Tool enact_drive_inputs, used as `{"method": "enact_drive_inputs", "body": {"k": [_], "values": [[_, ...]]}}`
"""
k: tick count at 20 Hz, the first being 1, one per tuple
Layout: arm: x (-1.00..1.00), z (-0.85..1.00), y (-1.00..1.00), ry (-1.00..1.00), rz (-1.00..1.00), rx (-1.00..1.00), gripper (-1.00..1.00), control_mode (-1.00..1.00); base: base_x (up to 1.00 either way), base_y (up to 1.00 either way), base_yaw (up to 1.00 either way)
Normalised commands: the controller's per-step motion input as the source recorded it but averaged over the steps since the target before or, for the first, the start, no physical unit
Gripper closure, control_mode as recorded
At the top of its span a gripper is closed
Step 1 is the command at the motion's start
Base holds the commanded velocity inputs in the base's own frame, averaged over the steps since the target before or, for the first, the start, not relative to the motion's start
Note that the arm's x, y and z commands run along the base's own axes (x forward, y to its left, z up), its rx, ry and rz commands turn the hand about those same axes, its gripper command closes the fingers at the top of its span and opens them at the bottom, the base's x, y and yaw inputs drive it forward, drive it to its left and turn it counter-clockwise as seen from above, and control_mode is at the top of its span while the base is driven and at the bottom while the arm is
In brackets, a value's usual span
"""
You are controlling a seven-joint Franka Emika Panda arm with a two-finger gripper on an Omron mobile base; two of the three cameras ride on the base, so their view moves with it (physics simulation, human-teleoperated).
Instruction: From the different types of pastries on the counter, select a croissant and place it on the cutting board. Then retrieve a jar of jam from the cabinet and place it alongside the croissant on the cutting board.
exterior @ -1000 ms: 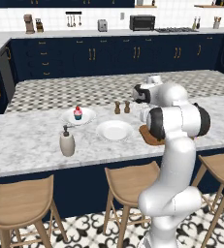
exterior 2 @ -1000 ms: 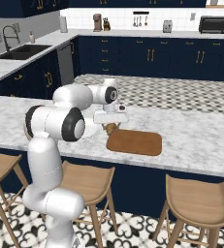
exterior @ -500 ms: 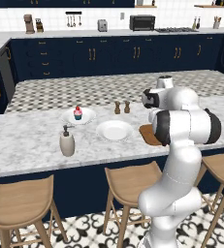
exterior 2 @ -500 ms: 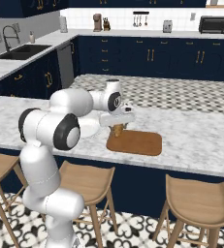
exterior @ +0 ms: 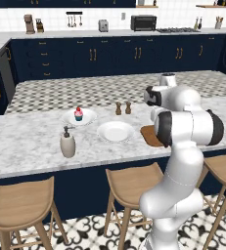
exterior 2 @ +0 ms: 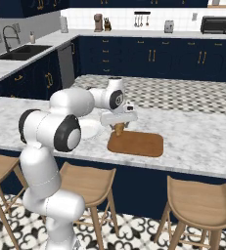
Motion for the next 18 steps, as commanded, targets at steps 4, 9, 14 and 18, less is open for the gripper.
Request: {"method": "enact_drive_inputs", "body": {"k": [4, 9, 14, 18], "values": [[0.11, -0.35, 0.0, -0.01, -0.01, 0.03, 1.0, -1.0, 0.0, 0.0, 0.0], [0.25, -0.21, 0.0, -0.09, 0.02, 0.0, 1.0, -1.0, 0.0, 0.0, 0.0], [0.0, -0.36, 0.0, -0.03, 0.0, 0.0, 1.0, -1.0, 0.0, 0.0, 0.0], [0.0, -0.3, 0.0, -0.02, 0.0, 0.0, 1.0, -1.0, 0.0, 0.0, 0.0]]}}
